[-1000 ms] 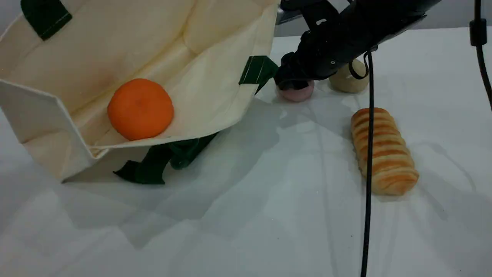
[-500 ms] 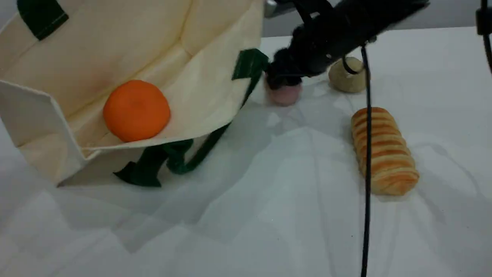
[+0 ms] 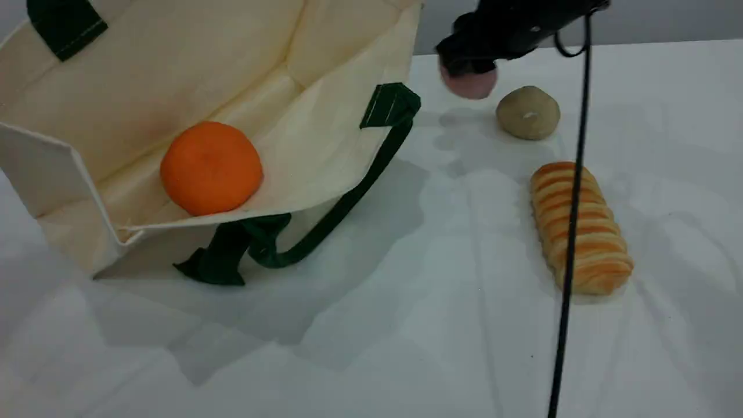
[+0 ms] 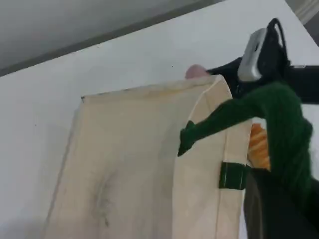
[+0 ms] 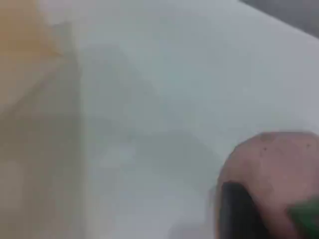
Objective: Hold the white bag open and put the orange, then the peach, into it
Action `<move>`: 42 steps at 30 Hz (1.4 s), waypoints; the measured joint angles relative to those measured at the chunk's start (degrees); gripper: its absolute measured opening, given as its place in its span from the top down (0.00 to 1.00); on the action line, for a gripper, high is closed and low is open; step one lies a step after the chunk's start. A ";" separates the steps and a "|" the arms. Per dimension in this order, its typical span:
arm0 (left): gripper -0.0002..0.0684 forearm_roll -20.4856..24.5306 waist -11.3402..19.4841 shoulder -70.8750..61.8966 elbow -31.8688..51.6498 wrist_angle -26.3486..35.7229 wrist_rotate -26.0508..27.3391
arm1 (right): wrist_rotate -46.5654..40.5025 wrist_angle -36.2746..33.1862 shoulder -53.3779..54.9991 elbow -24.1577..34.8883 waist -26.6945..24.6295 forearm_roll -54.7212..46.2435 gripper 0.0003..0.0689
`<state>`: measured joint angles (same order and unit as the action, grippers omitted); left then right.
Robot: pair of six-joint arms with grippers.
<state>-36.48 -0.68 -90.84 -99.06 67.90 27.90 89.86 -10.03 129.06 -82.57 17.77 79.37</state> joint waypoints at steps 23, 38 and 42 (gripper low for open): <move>0.88 -0.13 -0.07 -5.07 0.00 -3.12 0.09 | -17.01 -17.20 -16.18 6.31 -13.58 -19.73 0.64; 0.88 -6.79 -2.91 -8.27 -2.71 -5.28 3.96 | -27.25 -36.98 -26.99 6.26 -10.06 -20.97 0.64; 0.88 -6.90 -3.56 -9.25 -5.05 -4.24 3.01 | -27.97 -40.06 -26.86 6.26 -7.04 -21.15 0.64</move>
<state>-43.38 -4.24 -100.09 -104.10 63.66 30.91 61.89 -50.09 102.20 -76.31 10.73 58.22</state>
